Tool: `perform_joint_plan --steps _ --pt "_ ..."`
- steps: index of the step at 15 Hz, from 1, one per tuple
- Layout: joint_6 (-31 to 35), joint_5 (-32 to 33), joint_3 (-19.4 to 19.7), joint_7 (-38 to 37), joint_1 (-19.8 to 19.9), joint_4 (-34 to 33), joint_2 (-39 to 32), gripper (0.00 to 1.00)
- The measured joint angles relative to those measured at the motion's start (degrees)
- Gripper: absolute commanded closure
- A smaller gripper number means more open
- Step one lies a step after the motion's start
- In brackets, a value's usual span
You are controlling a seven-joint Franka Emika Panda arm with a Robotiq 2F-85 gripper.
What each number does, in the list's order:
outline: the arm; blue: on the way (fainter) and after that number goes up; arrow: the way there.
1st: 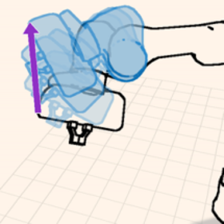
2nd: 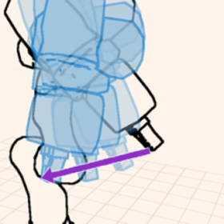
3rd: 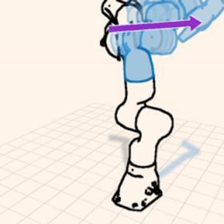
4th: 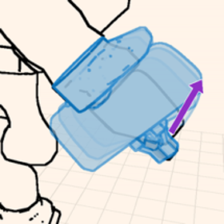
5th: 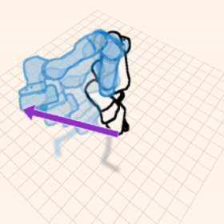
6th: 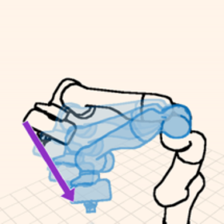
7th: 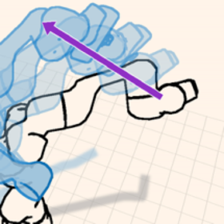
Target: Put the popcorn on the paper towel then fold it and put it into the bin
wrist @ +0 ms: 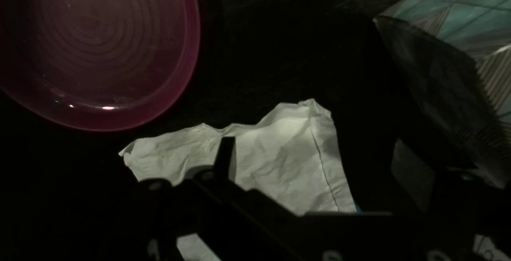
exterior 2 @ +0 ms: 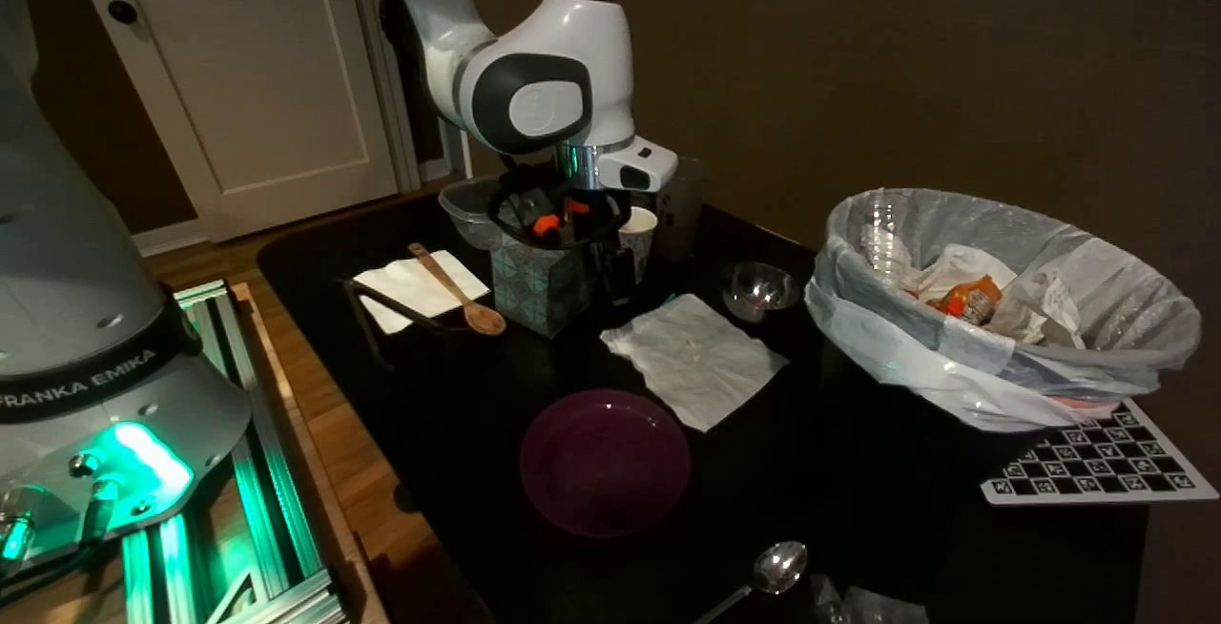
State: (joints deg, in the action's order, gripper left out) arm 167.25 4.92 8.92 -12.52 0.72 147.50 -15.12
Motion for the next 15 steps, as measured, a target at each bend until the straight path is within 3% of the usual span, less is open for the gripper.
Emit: perform_joint_plan --steps 6,15 --pt "6.3 -3.2 -0.2 0.0 0.5 -0.1 -4.9 0.0" --pt "6.9 -6.8 -1.3 0.0 0.6 -4.2 -11.4 0.0"
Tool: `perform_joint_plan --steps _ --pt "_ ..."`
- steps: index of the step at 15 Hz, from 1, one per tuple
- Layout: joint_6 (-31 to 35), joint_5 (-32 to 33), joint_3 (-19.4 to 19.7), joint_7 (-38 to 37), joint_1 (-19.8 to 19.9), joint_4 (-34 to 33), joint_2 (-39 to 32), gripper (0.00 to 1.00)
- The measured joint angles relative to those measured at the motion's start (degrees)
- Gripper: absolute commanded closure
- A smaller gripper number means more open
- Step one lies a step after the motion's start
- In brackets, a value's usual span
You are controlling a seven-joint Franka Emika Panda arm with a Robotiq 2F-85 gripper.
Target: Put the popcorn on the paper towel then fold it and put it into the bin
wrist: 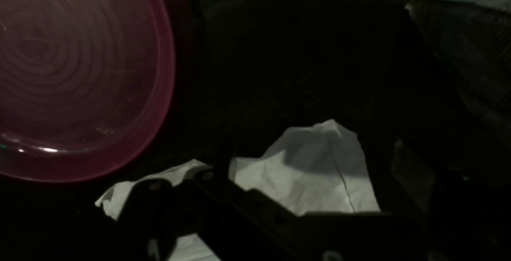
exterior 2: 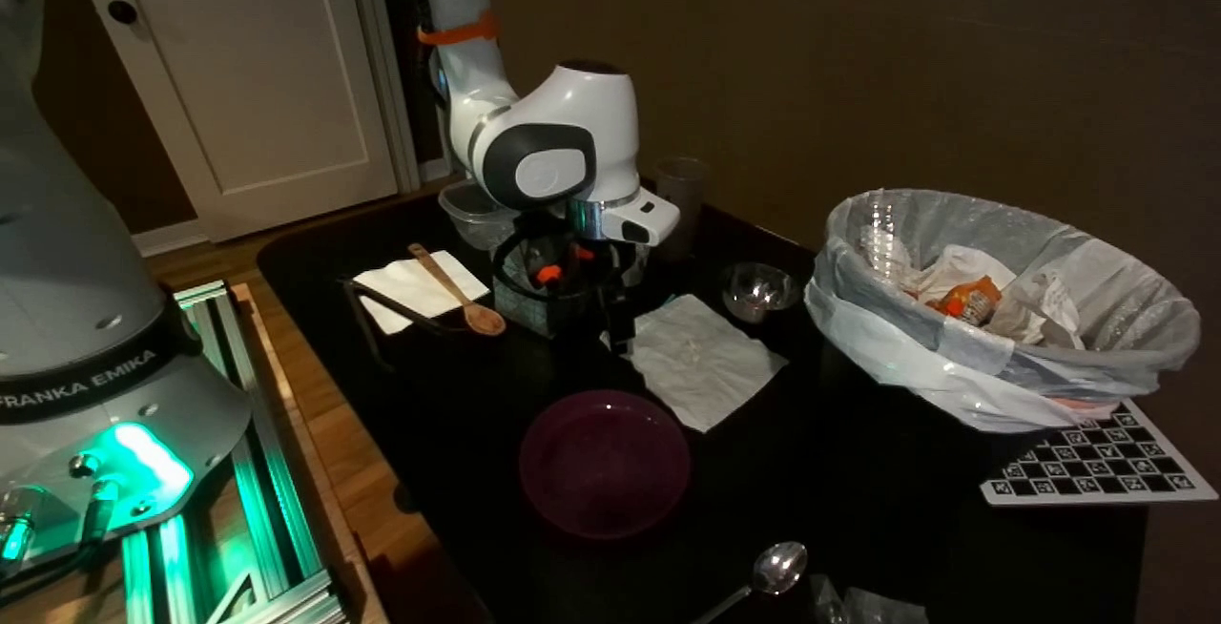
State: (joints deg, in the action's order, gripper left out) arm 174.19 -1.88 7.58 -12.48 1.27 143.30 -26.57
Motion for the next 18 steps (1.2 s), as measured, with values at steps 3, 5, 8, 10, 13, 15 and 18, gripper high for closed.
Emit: perform_joint_plan --steps 3,5,8,10,13,15,18 --pt "0.0 -1.1 -1.1 0.0 0.1 -1.6 -1.9 0.02" --pt "0.0 -1.5 -1.5 0.0 0.2 -2.5 -3.0 0.14" --pt "0.0 -1.8 -1.7 0.0 0.2 -3.6 -4.3 0.43" --pt "0.0 -2.0 -1.8 0.0 0.2 -4.2 -5.0 0.59" --pt "0.0 -2.1 -1.8 0.0 0.3 -4.7 -5.6 0.81" --pt "0.0 -2.1 -1.8 0.0 0.3 -5.0 -5.9 0.97" --pt "0.0 -2.1 -1.4 0.0 0.2 -5.5 -5.8 1.0"
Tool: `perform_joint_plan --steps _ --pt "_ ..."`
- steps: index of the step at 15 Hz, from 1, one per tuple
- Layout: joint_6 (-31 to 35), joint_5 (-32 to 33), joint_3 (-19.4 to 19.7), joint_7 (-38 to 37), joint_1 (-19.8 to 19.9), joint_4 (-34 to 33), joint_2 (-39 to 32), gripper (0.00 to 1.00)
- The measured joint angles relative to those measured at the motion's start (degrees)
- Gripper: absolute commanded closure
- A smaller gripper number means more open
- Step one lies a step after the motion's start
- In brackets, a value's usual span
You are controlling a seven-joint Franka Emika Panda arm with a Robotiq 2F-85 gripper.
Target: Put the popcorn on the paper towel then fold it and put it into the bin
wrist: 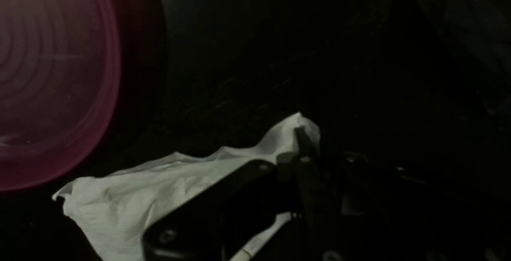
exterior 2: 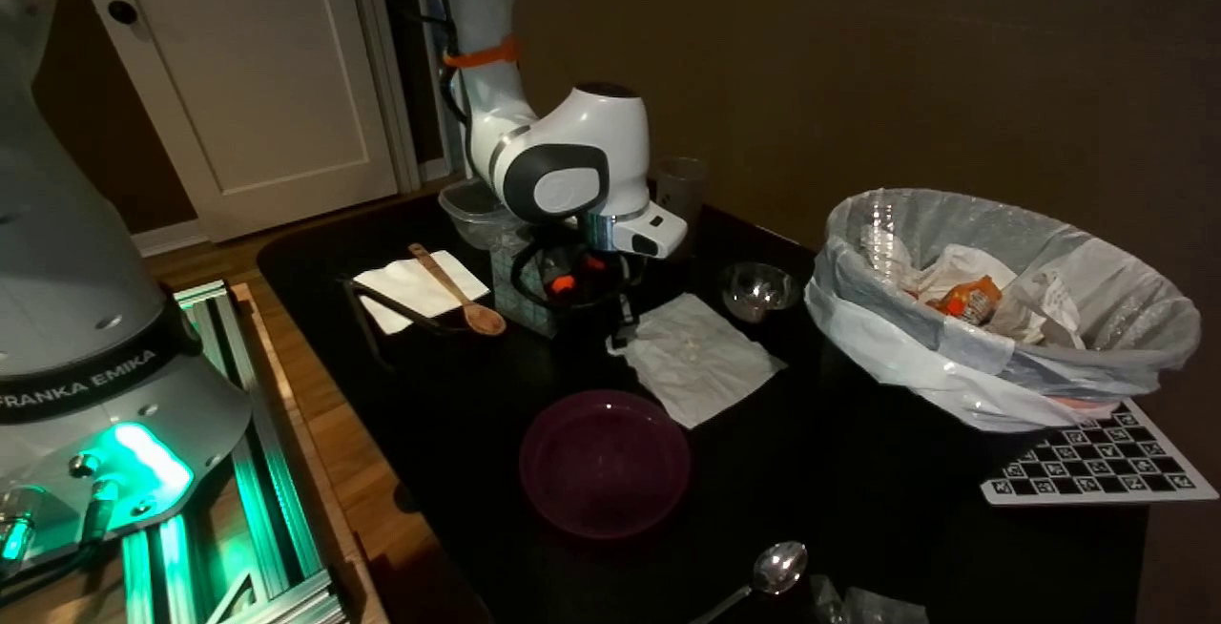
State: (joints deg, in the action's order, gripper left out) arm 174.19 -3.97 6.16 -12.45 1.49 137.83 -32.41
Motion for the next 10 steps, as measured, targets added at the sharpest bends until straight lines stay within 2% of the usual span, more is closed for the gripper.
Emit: perform_joint_plan --steps 10 --pt "-2.2 0.6 6.2 0.0 -4.6 -1.0 5.5 1.0"
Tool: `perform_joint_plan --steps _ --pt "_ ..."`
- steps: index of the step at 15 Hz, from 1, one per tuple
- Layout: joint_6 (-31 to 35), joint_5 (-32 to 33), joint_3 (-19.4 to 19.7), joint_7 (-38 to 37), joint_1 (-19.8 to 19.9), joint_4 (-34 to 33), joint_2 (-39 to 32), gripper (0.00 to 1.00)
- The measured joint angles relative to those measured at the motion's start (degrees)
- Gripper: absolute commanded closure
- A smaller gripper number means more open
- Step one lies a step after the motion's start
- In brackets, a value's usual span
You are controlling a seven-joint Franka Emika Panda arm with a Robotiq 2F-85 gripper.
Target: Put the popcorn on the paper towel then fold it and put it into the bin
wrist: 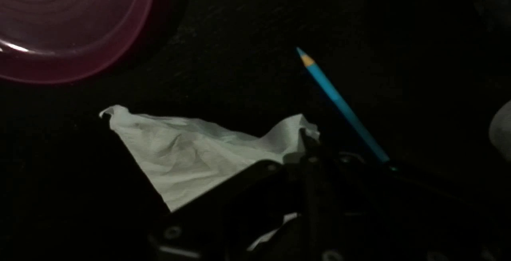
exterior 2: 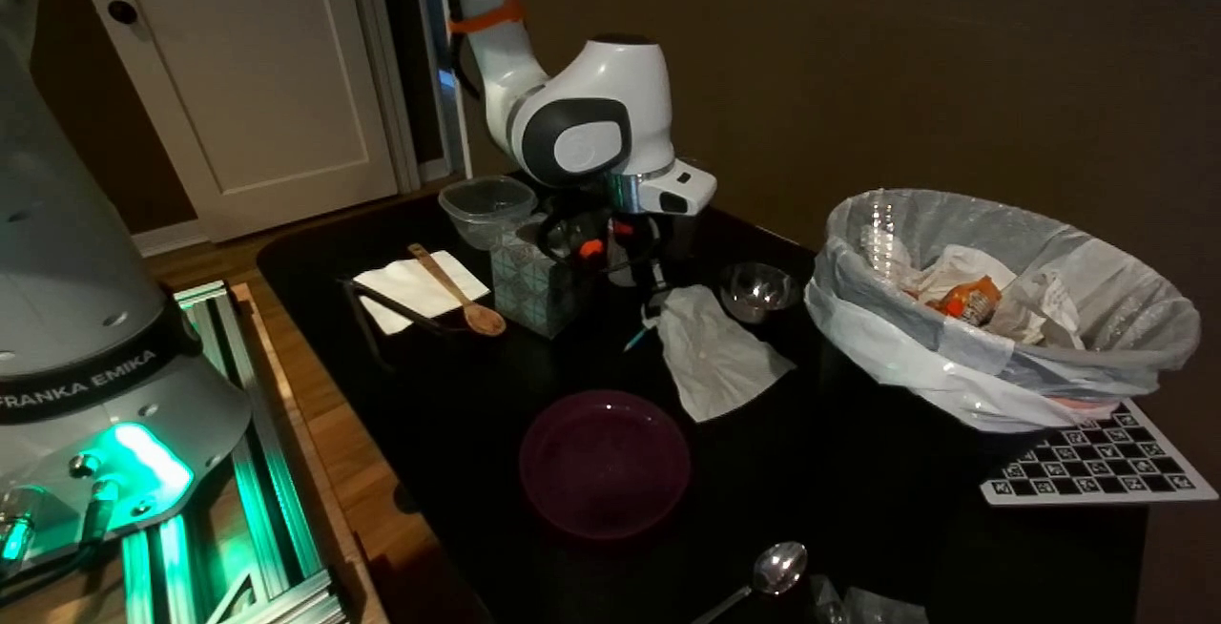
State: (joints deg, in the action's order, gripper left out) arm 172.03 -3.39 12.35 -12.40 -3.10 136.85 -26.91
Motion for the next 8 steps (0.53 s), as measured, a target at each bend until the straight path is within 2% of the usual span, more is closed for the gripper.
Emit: perform_joint_plan --steps 8 --pt "-0.2 3.7 8.2 -1.0 -4.5 -1.2 0.3 1.0"
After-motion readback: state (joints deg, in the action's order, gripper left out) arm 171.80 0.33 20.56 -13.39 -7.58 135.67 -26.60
